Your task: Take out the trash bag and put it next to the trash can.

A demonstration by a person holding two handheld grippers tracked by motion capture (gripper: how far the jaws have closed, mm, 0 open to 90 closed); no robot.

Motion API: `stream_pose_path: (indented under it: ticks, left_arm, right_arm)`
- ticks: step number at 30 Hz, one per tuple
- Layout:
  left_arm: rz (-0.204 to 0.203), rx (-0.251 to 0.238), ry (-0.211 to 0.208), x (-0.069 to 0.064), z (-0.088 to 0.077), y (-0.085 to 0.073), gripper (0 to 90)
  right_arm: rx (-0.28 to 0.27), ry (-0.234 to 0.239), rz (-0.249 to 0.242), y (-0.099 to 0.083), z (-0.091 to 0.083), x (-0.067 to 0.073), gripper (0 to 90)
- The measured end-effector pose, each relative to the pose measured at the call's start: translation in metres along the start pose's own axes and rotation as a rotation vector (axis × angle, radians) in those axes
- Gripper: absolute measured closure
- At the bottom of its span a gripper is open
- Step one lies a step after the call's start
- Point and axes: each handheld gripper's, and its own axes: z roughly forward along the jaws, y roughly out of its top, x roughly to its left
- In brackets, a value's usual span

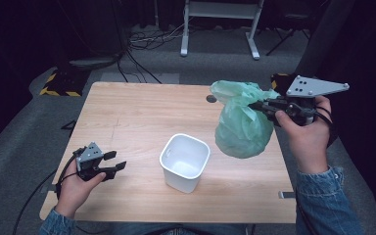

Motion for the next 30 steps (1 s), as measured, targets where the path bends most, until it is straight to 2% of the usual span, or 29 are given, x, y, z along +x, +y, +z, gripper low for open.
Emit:
stream_pose_path:
  ticks: [6,16,24,29,30]
  left_arm:
    - [0.000,0.009,0.005,0.001,0.001,-0.002,40.1]
    - [-0.003,0.016,0.015,0.003,0.002,-0.004,39.9]
    - [-0.006,0.024,0.016,0.003,0.003,-0.007,39.7]
    - [0.001,0.030,0.017,0.003,0.002,-0.007,39.8]
    - [-0.001,0.028,0.017,0.003,0.002,-0.007,39.8]
  right_arm:
    - [0.030,-0.031,0.037,-0.018,0.001,-0.015,88.9]
    - [0.103,-0.053,0.103,-0.059,0.019,-0.033,88.8]
    - [0.152,-0.035,0.160,-0.092,0.039,-0.038,88.8]
    - [0.199,-0.006,0.192,-0.113,0.061,-0.037,88.8]
    - [0.199,-0.006,0.192,-0.113,0.061,-0.037,88.8]
